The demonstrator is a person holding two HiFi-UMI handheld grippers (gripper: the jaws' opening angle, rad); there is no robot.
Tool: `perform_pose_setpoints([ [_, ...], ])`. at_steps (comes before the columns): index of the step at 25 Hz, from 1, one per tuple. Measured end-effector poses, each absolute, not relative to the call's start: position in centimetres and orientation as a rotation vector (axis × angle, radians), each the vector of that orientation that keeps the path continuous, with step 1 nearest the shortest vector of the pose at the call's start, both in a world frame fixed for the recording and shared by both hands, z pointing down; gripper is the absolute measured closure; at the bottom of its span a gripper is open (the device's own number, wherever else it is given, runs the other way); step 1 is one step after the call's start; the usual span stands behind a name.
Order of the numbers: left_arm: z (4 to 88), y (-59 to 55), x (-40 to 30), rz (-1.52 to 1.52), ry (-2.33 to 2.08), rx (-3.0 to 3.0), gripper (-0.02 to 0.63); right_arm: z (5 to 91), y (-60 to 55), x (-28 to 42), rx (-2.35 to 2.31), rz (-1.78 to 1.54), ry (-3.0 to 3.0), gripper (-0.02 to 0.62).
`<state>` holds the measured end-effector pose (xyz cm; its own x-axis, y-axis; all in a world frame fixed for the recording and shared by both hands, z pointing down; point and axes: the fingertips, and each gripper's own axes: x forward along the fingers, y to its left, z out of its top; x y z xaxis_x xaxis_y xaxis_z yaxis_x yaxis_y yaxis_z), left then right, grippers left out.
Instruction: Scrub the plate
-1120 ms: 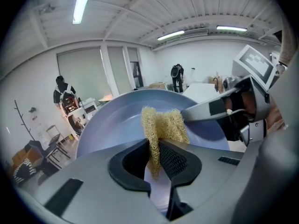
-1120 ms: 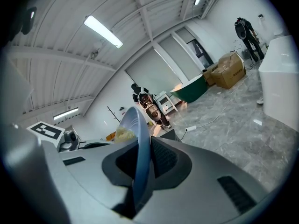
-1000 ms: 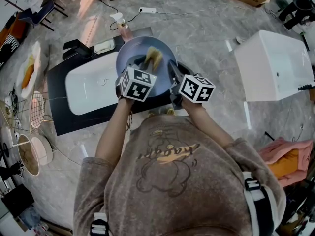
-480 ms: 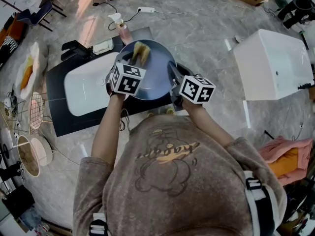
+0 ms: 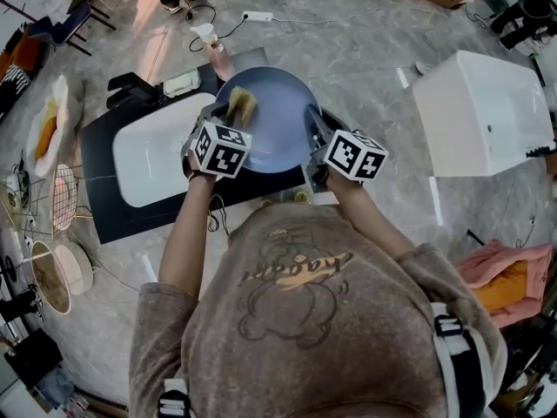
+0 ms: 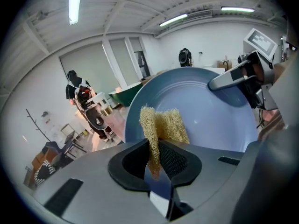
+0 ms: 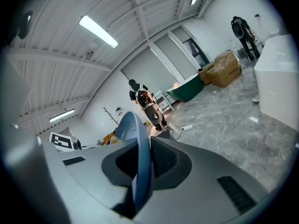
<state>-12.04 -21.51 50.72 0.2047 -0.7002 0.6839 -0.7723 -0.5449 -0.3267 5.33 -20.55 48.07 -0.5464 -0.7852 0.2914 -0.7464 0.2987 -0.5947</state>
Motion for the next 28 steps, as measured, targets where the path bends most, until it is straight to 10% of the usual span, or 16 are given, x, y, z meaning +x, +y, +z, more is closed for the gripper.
perform_pose_setpoints([
  [28, 54.0, -14.9, -4.8, 1.13, -1.253, 2.419, 0.543, 47.6, -21.9, 6.5, -1.504, -1.151, 2.32, 0.554],
])
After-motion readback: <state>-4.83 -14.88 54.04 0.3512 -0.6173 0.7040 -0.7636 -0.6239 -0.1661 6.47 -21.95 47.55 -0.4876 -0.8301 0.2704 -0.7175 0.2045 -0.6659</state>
